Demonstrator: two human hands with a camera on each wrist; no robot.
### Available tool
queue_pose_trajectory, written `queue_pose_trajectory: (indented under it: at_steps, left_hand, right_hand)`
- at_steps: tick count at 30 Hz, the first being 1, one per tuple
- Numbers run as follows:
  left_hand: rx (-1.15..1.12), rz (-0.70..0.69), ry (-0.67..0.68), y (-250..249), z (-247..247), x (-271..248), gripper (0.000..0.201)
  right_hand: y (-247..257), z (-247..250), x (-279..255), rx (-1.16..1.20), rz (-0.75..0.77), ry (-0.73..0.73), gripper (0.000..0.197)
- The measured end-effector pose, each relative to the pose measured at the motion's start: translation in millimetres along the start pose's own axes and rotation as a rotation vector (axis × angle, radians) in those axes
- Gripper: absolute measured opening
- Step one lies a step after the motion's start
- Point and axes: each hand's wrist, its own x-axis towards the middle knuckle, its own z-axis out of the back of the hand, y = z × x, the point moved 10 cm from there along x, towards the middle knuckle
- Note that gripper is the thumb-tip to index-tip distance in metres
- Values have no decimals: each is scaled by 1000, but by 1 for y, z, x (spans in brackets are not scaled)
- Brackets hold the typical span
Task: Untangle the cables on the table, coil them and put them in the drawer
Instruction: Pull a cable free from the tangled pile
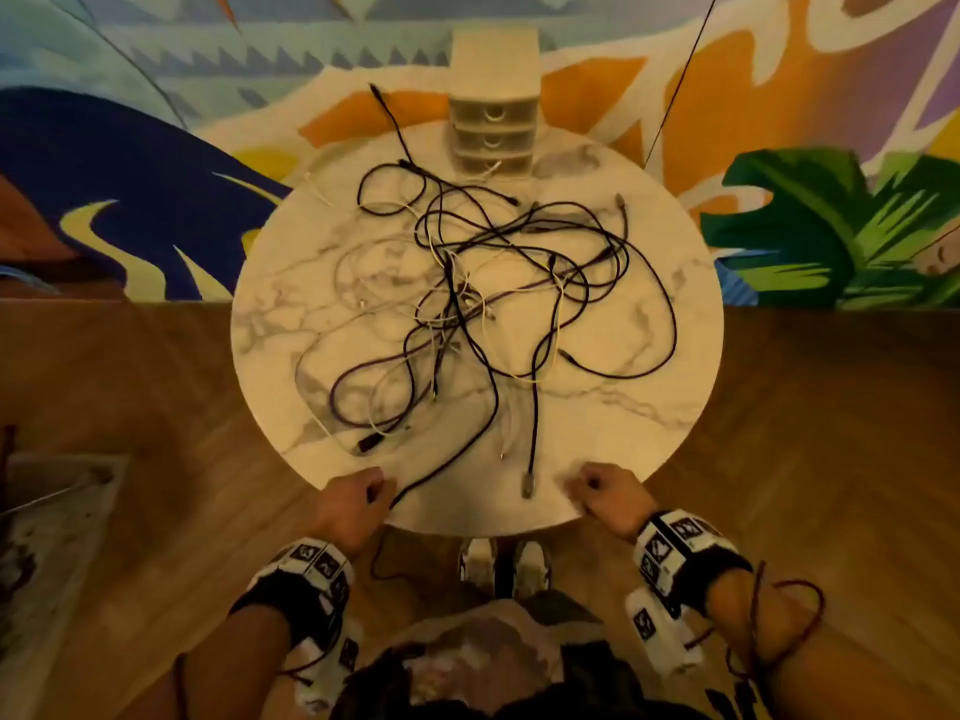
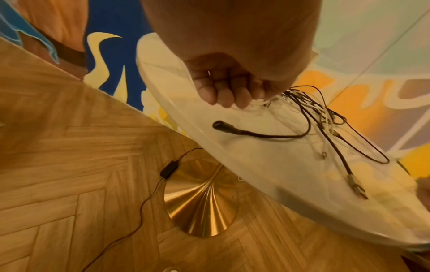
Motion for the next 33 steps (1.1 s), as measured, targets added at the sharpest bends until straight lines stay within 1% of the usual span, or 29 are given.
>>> queue_pose_trajectory:
  at_steps: [3,4,6,8,10,11,14,15,16,18,19,20,21,22,24,25,26,27,28,29,30,32,33]
  left_hand:
    - [64,-88,2,-17,-6,6,36]
    - [78,-106,44,-23,-9,7,37]
    - [150,-185,101,-36,-16,7,38]
    - [198,-252,126,-45,-16,10,38]
    - [194,-305,130,-59,-14,12,37]
    - [206,-327,141,-67,-15,12,34]
    - [242,-393,203,-94,-25,9,21]
    - [256,-424,227,-105,-29,8,27]
    - [275,-477,255,-119,-36,8,40]
    - [348,-591,314,-151,-51,4,58]
    - [371,-624,330,-165,-57,3,61]
    - [359,-648,334,-177,-62,4,59]
    - [329,-658,321,-188,-63,8,53]
    - [275,-657,295,-196,-63,11,42]
    - [136,-609,235,-210,-52,20,20]
    - [52,-550,221,-212,-46,26,18]
    - [-27,-494,211,-215,-40,30,21]
    - [-55,-458,203,-217,-35,31,23]
    - [-51,-464,193,-222,-31,32,25]
    - [-4,-494,196,-228,-33,30,25]
    - [69,-526,216,-239,-38,35,24]
    - [106,-549,282,-244,-50,29,25]
    - [86,-562,300,-245,-56,28,28]
  right_hand:
    - [13,-8,11,-144,-6,25,44]
    - [21,-10,13,-190,-27,41,46]
    - [29,-18,19,-245,-53,53,50]
    - [36,-20,22,-301,-84,50,48]
    - [47,-24,23,-349,-89,47,39]
    - [50,-24,23,-395,-92,41,37]
    - [60,-26,17,-479,-37,64,43]
    - [64,-25,14,-476,-11,89,42]
    - [66,-23,12,-462,15,134,40]
    - [74,-20,6,-392,63,253,39]
    - [79,-18,2,-361,81,307,36]
    - [83,-14,-1,-327,103,337,34]
    - [90,-6,-3,-289,130,337,32]
    - [95,3,-3,-236,154,319,29]
    - [102,24,-2,-52,193,237,26]
    - [106,37,0,51,237,158,28]
    - [107,51,3,131,288,56,32]
    - [108,60,4,174,328,-40,38]
    - [108,64,6,190,344,-96,45]
    - [107,63,8,221,347,-96,49]
    - [106,62,15,309,330,-59,47]
    - [107,40,20,457,233,84,38]
    - [107,33,22,491,187,124,39]
